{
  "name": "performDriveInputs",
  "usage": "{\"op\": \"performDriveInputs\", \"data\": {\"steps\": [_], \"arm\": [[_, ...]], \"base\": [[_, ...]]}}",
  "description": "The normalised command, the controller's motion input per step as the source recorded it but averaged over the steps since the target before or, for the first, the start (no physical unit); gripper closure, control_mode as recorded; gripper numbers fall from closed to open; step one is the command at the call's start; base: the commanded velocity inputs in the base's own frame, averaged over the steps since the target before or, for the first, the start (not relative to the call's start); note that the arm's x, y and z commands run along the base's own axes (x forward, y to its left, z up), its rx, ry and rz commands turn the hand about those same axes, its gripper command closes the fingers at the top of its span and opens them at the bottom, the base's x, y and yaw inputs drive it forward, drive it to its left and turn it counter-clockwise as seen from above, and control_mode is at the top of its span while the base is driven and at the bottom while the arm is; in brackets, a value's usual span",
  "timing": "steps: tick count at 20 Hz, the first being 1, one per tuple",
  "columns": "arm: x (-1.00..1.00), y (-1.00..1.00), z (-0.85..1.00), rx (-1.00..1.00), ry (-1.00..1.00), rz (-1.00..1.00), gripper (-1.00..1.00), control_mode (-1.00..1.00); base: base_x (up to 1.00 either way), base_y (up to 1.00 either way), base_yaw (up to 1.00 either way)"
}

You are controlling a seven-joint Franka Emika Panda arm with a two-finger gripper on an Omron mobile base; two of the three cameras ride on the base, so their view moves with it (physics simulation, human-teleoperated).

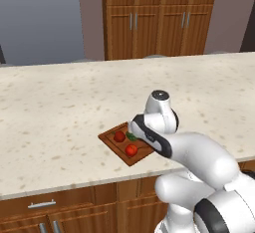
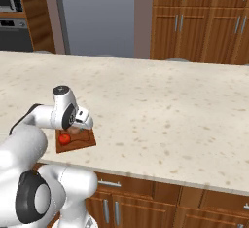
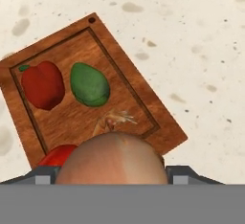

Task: Place the avocado, onion, tomato, and bell pepper on the cutting board.

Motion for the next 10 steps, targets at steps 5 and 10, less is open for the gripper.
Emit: {"op": "performDriveInputs", "data": {"steps": [5,10], "arm": [[0.14,0.00,-0.29,0.00,0.00,0.00,1.00,-1.00],[0.17,0.00,-0.20,0.00,0.00,0.00,1.00,-1.00]], "base": [[0.00,0.00,0.00],[0.00,0.00,0.00]]}}
